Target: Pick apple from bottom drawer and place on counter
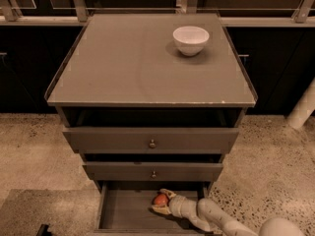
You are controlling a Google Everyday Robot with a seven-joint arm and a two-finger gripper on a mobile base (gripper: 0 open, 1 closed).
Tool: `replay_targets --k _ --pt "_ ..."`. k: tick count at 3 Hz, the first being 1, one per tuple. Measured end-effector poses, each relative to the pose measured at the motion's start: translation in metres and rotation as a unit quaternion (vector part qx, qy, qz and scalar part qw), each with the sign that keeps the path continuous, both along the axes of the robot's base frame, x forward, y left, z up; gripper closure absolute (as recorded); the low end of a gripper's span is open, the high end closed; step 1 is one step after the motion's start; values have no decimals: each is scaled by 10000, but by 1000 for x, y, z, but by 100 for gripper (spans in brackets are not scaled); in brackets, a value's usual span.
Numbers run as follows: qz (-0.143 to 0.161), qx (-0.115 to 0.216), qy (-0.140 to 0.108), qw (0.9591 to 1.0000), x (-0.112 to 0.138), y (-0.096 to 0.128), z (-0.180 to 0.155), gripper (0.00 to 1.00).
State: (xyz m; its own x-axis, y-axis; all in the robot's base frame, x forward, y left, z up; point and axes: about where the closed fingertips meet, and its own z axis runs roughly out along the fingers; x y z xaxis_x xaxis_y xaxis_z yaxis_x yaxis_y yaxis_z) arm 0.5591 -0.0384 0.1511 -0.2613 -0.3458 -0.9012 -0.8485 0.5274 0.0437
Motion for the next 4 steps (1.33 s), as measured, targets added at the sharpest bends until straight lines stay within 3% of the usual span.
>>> replay_targets --k 1,2,3,4 --pt "0 2 0 10000 0 0 0 89" --pt "-26 128 -37 9999 -5 -1 8 100" --pt "8 541 -64 9985 -29 -21 43 100" --pt "103 937 77 9955 -72 -54 84 100"
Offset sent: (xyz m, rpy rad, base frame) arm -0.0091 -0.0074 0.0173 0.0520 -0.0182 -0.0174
